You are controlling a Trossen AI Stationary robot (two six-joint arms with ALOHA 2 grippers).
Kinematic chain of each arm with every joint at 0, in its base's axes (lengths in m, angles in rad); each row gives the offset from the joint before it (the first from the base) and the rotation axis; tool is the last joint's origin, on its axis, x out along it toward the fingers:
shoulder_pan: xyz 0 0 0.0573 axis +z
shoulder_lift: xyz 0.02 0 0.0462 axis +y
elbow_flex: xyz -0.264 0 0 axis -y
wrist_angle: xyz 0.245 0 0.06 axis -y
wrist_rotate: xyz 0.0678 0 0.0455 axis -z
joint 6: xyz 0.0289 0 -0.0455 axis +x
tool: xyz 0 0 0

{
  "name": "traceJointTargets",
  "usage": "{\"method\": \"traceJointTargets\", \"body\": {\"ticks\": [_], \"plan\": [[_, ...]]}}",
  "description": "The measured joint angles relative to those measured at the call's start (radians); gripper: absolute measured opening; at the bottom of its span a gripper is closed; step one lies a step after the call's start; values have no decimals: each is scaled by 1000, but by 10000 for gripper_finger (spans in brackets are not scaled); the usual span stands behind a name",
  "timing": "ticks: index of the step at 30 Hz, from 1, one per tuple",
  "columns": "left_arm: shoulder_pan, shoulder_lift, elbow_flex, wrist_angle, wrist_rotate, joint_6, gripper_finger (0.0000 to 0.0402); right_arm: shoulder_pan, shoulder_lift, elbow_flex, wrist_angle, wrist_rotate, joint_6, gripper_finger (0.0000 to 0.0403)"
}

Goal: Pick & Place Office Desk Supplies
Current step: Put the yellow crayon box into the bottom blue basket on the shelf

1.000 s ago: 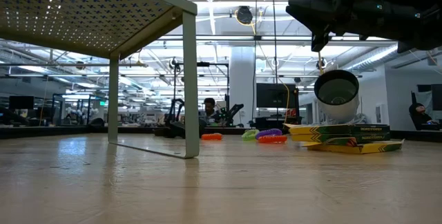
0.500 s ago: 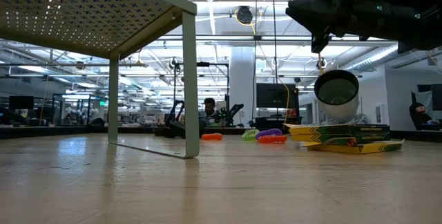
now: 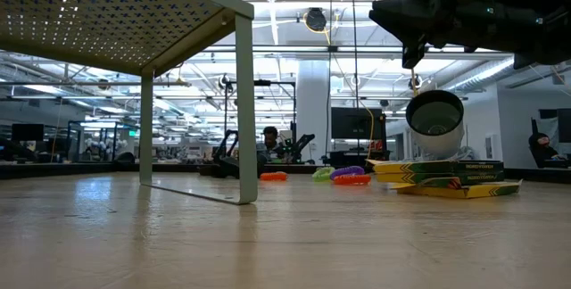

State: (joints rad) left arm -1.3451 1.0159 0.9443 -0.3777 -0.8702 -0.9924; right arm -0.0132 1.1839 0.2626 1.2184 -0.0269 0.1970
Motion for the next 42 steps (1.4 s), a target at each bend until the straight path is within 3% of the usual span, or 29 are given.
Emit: {"method": "traceJointTargets", "body": {"ticks": [5,12,18,23,30,36,42], "plan": [[36,12,0,-138,-34,-81,200,0,0,0,-3,0,0,59],[109,45,0,-121,160,-224,200,0,0,0,-4,0,-3,59],[201,45,2,146,269,-35,200,0,0,0,2,2,-27,59],[292,45,11,162,352,26,200,0,0,0,3,2,-27,59],[413,85,13,171,600,-230,200,0,0,0,4,3,-53,59],[408,156,13,201,751,-448,200,0,0,0,3,1,-53,59],[328,156,13,242,596,-489,200,8,0,0,-17,-1,-48,59]]}}
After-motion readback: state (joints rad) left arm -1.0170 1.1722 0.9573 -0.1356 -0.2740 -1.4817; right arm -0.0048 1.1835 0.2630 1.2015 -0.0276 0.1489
